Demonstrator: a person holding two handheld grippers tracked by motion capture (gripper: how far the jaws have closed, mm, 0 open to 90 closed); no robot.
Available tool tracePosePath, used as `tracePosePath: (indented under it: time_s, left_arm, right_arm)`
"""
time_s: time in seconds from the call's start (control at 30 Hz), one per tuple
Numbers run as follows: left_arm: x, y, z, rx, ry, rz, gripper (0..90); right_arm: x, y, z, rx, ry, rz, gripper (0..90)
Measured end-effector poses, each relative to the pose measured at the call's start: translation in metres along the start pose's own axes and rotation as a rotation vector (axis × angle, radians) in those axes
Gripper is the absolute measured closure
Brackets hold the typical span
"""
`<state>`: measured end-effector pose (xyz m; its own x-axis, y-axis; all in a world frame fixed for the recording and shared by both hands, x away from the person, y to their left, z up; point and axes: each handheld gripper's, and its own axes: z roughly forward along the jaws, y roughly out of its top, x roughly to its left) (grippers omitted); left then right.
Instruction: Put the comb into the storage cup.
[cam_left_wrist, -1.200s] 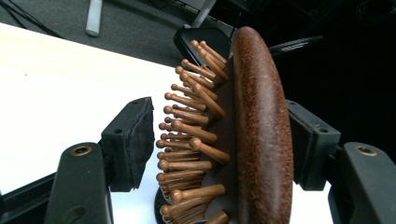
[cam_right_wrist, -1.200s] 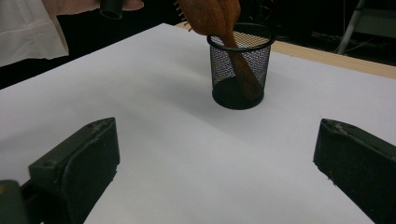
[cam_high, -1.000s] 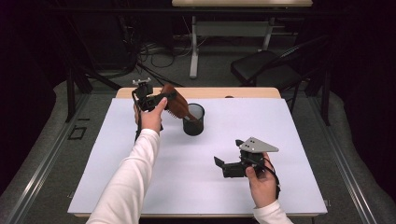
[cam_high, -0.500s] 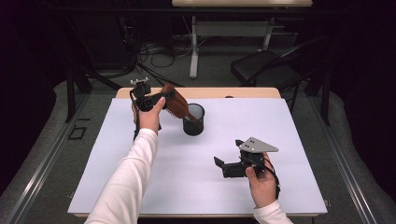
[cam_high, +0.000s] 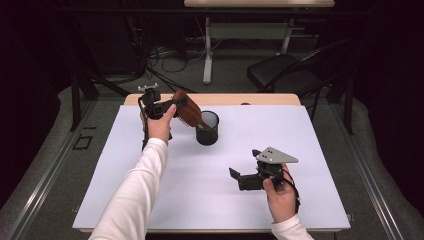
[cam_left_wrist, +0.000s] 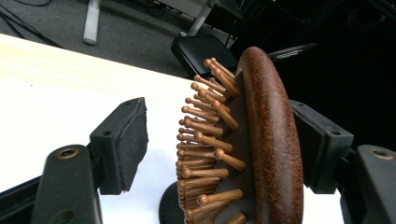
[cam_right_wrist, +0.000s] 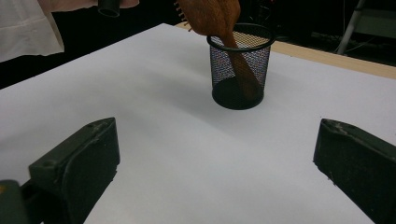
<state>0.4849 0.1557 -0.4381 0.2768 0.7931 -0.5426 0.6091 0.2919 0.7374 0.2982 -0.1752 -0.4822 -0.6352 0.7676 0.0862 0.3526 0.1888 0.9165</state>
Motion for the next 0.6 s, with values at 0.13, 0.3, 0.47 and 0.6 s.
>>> tracePosePath:
  time_s: [0.13, 0.3, 0.47, 0.6]
  left_arm:
    - [0.0003, 0.0008, -0.0011, -0.017, -0.001, -0.001, 23.1]
    - [0.0009, 0.0015, -0.0024, -0.022, 0.001, -0.002, 20.0]
    - [0.0013, 0.003, -0.0044, -0.04, -0.007, -0.011, 16.9]
    - [0.0017, 0.0042, -0.0061, -0.039, -0.016, -0.008, 15.7]
  right_arm:
    - [0.0006, -0.0004, 0.0007, 0.002, 0.0, -0.001, 0.1]
    - [0.0004, -0.0003, 0.0005, 0.003, 0.0, 0.0, 0.1]
    - [0.0006, -0.0004, 0.0007, 0.002, 0.0, -0.001, 0.1]
    - [0.0005, -0.0004, 0.0005, 0.002, 0.0, 0.0, 0.1]
